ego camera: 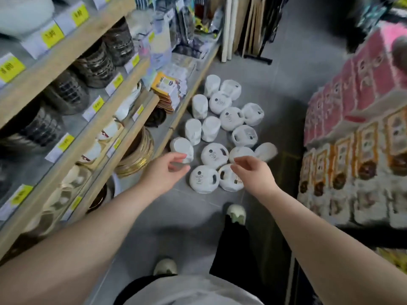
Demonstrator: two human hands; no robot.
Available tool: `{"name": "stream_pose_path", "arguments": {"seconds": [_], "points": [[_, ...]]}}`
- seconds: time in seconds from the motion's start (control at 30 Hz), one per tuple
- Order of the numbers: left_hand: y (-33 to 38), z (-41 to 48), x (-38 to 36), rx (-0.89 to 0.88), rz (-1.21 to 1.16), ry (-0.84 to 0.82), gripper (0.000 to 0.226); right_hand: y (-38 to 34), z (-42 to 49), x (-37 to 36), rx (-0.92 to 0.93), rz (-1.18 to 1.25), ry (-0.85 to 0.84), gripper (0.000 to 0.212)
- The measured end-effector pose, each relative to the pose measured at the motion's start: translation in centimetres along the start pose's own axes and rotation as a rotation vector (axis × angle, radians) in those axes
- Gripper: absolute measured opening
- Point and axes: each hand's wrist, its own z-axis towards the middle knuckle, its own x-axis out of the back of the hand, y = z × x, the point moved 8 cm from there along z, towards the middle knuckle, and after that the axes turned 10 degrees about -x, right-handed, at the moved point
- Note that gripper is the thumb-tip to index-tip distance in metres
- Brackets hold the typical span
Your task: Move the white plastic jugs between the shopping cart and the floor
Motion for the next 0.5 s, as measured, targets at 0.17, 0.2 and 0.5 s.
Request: {"name": "stream_pose_path", "arguments": {"seconds": [0.17,0.2,0.5], "points": [[-3.6,5.5,-5.1,0.182,-0.035,0.098,0.034,0.0,11.1,0.1,-0.016,-0.152,-0.129,0.034],[-4.6,6.3,-6.1,0.219,-0.052,0.128,0.035,0.2,13.1,-0.1,-0.013,-0.185,-0.156,0.033],[-20.0,12.1,-18.4,0.476,-0.041,0.190,0.048,9.0,30.0,-8.2,-0.057,-0.395,-0.284,0.037]]}}
